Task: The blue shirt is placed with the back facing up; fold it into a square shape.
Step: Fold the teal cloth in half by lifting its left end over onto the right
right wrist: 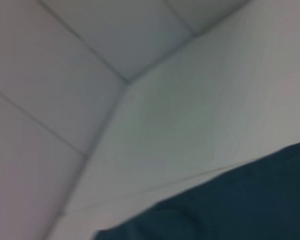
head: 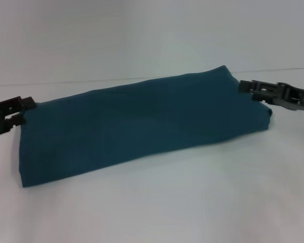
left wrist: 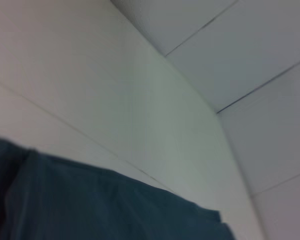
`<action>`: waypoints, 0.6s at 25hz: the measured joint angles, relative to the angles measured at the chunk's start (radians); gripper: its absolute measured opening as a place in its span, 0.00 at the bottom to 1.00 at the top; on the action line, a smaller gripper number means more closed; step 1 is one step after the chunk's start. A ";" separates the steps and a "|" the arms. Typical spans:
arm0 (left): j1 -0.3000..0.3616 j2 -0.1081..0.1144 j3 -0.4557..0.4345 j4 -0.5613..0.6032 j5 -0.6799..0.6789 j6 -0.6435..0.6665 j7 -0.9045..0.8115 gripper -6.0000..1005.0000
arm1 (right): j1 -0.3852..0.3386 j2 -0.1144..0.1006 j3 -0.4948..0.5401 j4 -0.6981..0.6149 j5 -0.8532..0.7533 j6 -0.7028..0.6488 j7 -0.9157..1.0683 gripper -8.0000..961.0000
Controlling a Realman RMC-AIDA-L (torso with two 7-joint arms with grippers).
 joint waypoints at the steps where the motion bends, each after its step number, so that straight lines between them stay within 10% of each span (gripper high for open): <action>1: 0.010 -0.002 -0.021 -0.030 -0.030 0.016 0.016 0.67 | -0.027 0.004 0.066 0.014 0.037 -0.089 -0.040 0.90; 15: 0.002 0.010 -0.100 -0.407 -0.129 -0.093 0.136 0.67 | -0.050 -0.020 0.194 0.144 0.067 -0.208 -0.135 0.93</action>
